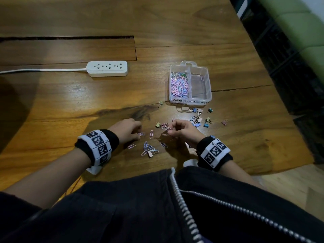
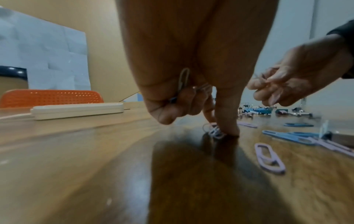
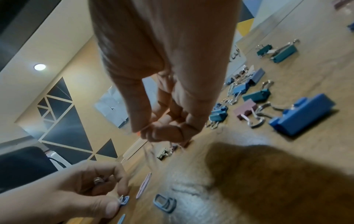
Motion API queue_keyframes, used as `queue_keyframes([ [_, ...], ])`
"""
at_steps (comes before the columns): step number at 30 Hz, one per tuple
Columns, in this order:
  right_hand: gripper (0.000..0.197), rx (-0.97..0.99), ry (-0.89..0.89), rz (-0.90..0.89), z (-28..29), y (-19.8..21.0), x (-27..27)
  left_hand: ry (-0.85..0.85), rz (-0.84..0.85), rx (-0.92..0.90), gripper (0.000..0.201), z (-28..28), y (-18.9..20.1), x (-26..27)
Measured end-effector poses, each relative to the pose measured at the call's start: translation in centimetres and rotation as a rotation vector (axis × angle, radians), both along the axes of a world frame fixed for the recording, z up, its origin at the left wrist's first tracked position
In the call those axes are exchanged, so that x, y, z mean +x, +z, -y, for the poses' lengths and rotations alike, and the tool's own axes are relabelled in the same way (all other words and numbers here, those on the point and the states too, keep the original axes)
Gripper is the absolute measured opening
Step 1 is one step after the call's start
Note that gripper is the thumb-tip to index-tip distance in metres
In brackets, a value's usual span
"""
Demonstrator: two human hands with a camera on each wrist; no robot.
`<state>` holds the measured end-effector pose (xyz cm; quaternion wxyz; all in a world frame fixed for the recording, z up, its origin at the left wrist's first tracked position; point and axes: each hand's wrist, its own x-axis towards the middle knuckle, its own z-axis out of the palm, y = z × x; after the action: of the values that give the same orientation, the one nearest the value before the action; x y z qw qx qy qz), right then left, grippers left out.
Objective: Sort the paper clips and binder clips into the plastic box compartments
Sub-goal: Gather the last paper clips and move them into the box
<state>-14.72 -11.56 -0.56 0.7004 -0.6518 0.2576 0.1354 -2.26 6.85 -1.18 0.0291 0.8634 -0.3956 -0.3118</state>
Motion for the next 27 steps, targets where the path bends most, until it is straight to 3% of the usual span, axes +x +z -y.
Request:
queue_keyframes([
  [5, 0.025, -0.038, 0.122, -0.094, 0.2, -0.2, -0.6, -0.041, -0.039, 0.096, 0.02, 0.8, -0.1, -0.4],
  [8, 0.027, -0.003, 0.079, -0.137, -0.2, -0.6, -0.8, 0.088, -0.128, -0.003, 0.013, 0.8, 0.0, -0.4],
  [11, 0.026, 0.088, -0.051, -0.124, -0.5, -0.5, -0.9, 0.389, -0.437, -0.228, 0.024, 0.5, 0.4, -0.1],
  [13, 0.021, 0.102, -0.101, -0.1, -0.7, -0.5, -0.9, 0.629, -0.804, -0.453, 0.007, 0.2, 0.8, -0.2],
  [15, 0.018, -0.042, -0.062, -0.06, -1.1, -0.6, -1.0, 0.828, -1.096, -0.583, 0.01, -0.1, 1.0, -0.2],
  [18, 0.02, -0.598, 0.211, 0.01, -1.7, -1.3, -1.1, 0.875, -1.214, -0.63, 0.011, -0.4, 1.1, -0.4],
  [19, 0.023, -0.738, 0.296, 0.015, -1.9, -1.5, -1.1, 0.89, -1.215, -0.618, 0.005, -0.4, 1.0, -0.5],
  [20, 0.026, -0.811, 0.347, 0.004, -2.0, -1.8, -1.1, 0.894, -1.157, -0.569, 0.014, -0.3, 0.8, -0.5],
  [21, 0.03, -0.839, 0.371, -0.014, -2.1, -1.9, -1.2, 0.849, -1.032, -0.499, 0.024, -0.2, 0.6, -0.7],
  [24, 0.028, -0.857, 0.394, -0.041, -2.4, -2.3, -1.2, 0.464, -0.371, -0.219, 0.035, -0.5, 0.3, -1.1],
  [25, 0.025, -0.876, 0.415, -0.035, -2.6, -2.3, -1.2, 0.357, -0.225, -0.141, 0.037, -0.9, 0.4, -1.3],
  [27, 0.02, -0.931, 0.476, -0.028, -2.9, -2.3, -1.2, 0.237, -0.101, -0.016, 0.037, -1.6, 0.4, -1.5],
])
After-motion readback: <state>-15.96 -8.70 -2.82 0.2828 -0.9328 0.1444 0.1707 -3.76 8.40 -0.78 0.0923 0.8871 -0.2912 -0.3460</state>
